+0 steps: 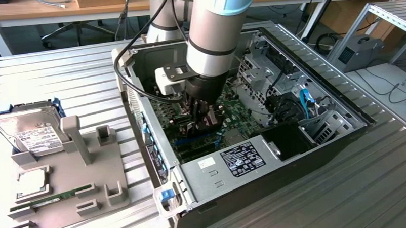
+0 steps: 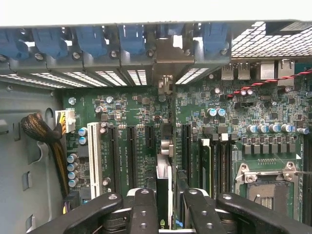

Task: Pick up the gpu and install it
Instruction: 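Insert the gpu into the slot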

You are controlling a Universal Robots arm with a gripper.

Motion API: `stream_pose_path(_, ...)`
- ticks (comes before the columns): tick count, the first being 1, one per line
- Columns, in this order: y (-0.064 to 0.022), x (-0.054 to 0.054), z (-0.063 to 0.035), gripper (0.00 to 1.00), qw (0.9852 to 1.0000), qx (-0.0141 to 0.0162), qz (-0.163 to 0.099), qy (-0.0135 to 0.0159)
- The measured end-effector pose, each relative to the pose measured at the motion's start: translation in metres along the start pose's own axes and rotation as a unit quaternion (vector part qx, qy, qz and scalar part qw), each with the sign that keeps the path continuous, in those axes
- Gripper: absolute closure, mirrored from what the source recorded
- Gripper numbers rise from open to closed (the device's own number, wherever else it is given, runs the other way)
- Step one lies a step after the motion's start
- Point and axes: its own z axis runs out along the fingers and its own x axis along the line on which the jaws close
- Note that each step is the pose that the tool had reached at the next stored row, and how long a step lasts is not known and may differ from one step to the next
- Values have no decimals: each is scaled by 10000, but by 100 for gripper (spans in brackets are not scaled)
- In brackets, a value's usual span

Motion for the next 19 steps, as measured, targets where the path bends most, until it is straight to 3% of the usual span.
stream_pose_path(19,5,-11,5,74,9999,2,-136,4)
